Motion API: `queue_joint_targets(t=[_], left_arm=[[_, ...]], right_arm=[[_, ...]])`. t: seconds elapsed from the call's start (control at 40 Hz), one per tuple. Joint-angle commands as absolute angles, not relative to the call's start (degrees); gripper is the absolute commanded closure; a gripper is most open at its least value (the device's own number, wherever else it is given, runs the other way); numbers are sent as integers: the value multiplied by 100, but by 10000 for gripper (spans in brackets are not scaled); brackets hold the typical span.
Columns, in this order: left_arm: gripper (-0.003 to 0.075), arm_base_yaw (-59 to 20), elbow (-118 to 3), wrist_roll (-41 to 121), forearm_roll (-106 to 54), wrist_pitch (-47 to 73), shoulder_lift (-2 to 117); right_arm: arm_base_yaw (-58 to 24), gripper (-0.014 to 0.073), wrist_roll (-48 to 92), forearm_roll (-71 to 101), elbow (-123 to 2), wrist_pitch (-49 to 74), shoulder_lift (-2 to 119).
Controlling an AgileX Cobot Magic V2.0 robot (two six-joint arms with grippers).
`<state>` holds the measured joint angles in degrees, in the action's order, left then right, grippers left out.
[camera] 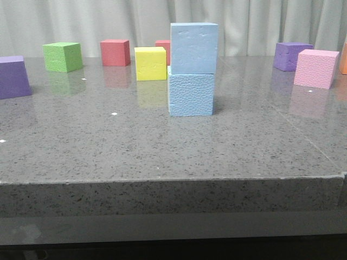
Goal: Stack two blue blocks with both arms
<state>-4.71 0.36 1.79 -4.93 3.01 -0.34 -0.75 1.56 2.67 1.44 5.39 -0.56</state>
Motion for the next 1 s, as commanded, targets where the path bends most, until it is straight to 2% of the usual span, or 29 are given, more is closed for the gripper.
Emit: queue_joint_targets(t=[0.0, 0.78, 0.98], left_arm=[[739, -463, 30, 168, -553, -120, -129], [739, -463, 30, 168, -553, -120, -129], [739, -48, 30, 168, -553, -131, -145]], right_arm=[[-34, 660, 208, 259, 125, -171, -169], [-34, 660, 208, 259, 125, -185, -164], [-34, 660, 208, 259, 125, -185, -164]])
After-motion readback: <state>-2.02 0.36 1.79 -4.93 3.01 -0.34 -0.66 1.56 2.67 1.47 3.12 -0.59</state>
